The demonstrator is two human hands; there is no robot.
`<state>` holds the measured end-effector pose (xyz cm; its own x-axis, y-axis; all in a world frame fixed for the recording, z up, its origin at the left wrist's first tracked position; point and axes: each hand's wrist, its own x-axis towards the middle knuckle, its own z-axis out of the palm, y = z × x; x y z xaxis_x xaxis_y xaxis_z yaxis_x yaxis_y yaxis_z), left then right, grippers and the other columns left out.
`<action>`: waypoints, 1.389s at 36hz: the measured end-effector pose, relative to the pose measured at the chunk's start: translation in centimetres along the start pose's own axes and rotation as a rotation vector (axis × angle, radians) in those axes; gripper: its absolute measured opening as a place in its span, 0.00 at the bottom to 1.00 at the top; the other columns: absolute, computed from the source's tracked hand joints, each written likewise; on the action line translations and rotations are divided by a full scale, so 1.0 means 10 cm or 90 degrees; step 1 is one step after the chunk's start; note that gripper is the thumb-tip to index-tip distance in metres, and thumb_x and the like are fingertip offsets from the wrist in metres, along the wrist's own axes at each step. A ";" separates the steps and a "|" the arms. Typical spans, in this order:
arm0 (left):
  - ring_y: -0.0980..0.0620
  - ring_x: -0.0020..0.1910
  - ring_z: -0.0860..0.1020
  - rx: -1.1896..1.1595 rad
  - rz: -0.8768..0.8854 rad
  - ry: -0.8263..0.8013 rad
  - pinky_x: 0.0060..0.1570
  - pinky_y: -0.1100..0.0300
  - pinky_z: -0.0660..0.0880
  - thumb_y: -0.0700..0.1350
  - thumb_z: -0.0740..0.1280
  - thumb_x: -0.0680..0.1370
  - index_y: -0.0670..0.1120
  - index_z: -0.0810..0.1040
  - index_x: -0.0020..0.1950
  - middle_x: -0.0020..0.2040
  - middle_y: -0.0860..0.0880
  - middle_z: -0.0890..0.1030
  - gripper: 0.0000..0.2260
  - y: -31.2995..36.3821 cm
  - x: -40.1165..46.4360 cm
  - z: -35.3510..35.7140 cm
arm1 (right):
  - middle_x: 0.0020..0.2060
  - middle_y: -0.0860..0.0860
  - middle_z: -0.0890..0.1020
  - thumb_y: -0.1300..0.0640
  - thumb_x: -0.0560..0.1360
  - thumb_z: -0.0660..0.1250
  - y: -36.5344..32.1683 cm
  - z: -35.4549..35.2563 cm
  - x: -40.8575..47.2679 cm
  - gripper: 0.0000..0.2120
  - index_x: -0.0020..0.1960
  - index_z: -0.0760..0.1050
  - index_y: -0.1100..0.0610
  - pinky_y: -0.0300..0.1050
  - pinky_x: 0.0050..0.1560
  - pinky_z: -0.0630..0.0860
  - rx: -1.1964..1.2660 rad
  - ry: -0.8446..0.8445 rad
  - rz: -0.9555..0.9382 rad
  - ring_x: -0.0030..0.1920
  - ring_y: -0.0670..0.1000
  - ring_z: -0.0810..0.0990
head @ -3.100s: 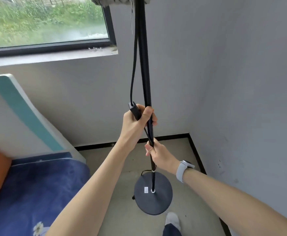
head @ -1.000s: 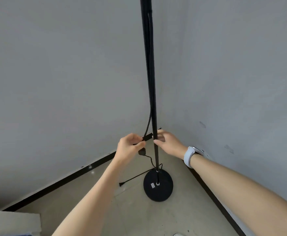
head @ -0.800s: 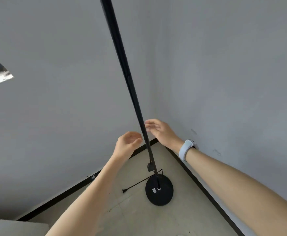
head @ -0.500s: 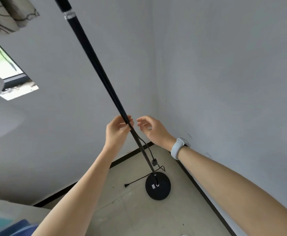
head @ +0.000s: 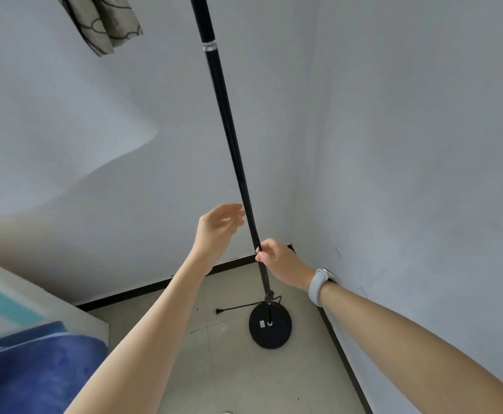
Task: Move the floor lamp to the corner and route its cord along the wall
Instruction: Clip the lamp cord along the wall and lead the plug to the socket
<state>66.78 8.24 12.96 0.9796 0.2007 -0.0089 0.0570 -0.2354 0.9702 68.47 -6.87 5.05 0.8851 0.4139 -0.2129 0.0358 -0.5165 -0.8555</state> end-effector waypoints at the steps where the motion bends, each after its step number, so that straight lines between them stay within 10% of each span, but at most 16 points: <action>1: 0.49 0.46 0.81 0.010 -0.011 -0.004 0.51 0.53 0.77 0.36 0.64 0.77 0.46 0.79 0.53 0.50 0.46 0.83 0.09 -0.02 -0.05 0.01 | 0.49 0.58 0.80 0.55 0.77 0.57 0.09 0.03 -0.08 0.08 0.52 0.71 0.58 0.47 0.52 0.73 -0.019 -0.024 0.024 0.50 0.55 0.78; 9: 0.52 0.54 0.80 0.067 -0.097 -0.176 0.56 0.55 0.76 0.46 0.65 0.78 0.47 0.77 0.60 0.54 0.49 0.82 0.12 -0.24 -0.49 0.23 | 0.29 0.46 0.79 0.56 0.76 0.58 0.27 0.06 -0.57 0.15 0.30 0.70 0.50 0.35 0.41 0.67 -0.032 -0.042 0.046 0.34 0.41 0.76; 16: 0.61 0.34 0.80 -0.068 -0.016 -0.077 0.39 0.68 0.78 0.39 0.66 0.76 0.52 0.81 0.38 0.32 0.57 0.84 0.11 -0.03 -0.42 0.26 | 0.31 0.48 0.78 0.54 0.77 0.59 0.30 -0.21 -1.00 0.12 0.36 0.72 0.48 0.39 0.49 0.74 0.045 0.017 0.040 0.40 0.50 0.81; 26: 0.50 0.50 0.79 -0.021 -0.084 0.116 0.54 0.57 0.72 0.42 0.63 0.77 0.47 0.79 0.49 0.47 0.48 0.83 0.06 -0.13 -0.49 0.23 | 0.32 0.49 0.75 0.56 0.77 0.60 0.47 -0.46 -1.35 0.09 0.39 0.71 0.49 0.40 0.39 0.70 -0.059 0.178 0.062 0.34 0.49 0.74; 29: 0.44 0.60 0.71 0.184 0.070 0.166 0.60 0.50 0.68 0.41 0.66 0.76 0.44 0.68 0.67 0.62 0.43 0.73 0.20 -0.14 -0.64 0.36 | 0.29 0.42 0.75 0.55 0.77 0.60 0.40 -0.51 -1.41 0.10 0.39 0.73 0.44 0.31 0.33 0.69 -0.041 0.230 0.038 0.30 0.42 0.74; 35: 0.34 0.71 0.61 0.674 0.602 -0.062 0.67 0.32 0.50 0.47 0.69 0.73 0.47 0.75 0.64 0.69 0.42 0.71 0.20 -0.14 -0.80 0.64 | 0.35 0.56 0.80 0.54 0.77 0.61 0.31 -0.58 -1.68 0.09 0.43 0.78 0.54 0.33 0.34 0.67 -0.048 0.281 0.047 0.29 0.45 0.68; 38: 0.41 0.61 0.77 0.712 0.712 -0.146 0.63 0.29 0.53 0.45 0.74 0.70 0.46 0.81 0.52 0.51 0.46 0.84 0.12 -0.10 -0.85 0.74 | 0.36 0.57 0.80 0.55 0.77 0.62 0.23 -0.54 -1.82 0.09 0.45 0.79 0.58 0.38 0.36 0.68 -0.068 0.300 0.057 0.32 0.48 0.71; 41: 0.47 0.28 0.80 0.590 0.738 -0.191 0.60 0.36 0.69 0.34 0.74 0.66 0.43 0.81 0.40 0.28 0.49 0.80 0.07 -0.05 -0.81 0.81 | 0.29 0.46 0.76 0.57 0.76 0.63 0.16 -0.47 -2.01 0.07 0.41 0.78 0.53 0.29 0.31 0.68 0.005 0.342 0.091 0.27 0.41 0.72; 46: 0.42 0.27 0.79 0.487 0.600 -0.217 0.64 0.43 0.67 0.39 0.63 0.78 0.40 0.81 0.45 0.34 0.44 0.83 0.08 0.05 -0.85 0.93 | 0.36 0.50 0.80 0.56 0.74 0.65 0.11 -0.26 -2.34 0.03 0.43 0.77 0.52 0.40 0.46 0.74 0.184 0.347 0.141 0.39 0.48 0.78; 50: 0.38 0.31 0.77 0.423 0.529 -0.224 0.56 0.38 0.74 0.33 0.62 0.77 0.38 0.81 0.49 0.36 0.43 0.83 0.08 0.10 -0.83 0.94 | 0.35 0.48 0.77 0.57 0.73 0.67 0.15 -0.09 -2.58 0.07 0.50 0.73 0.51 0.37 0.40 0.73 0.210 0.346 0.179 0.33 0.46 0.77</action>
<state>60.50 -2.56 11.76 0.7548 -0.5106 0.4117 -0.6519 -0.6533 0.3850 46.14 -18.97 9.70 0.9500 -0.1812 -0.2544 -0.2957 -0.2592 -0.9194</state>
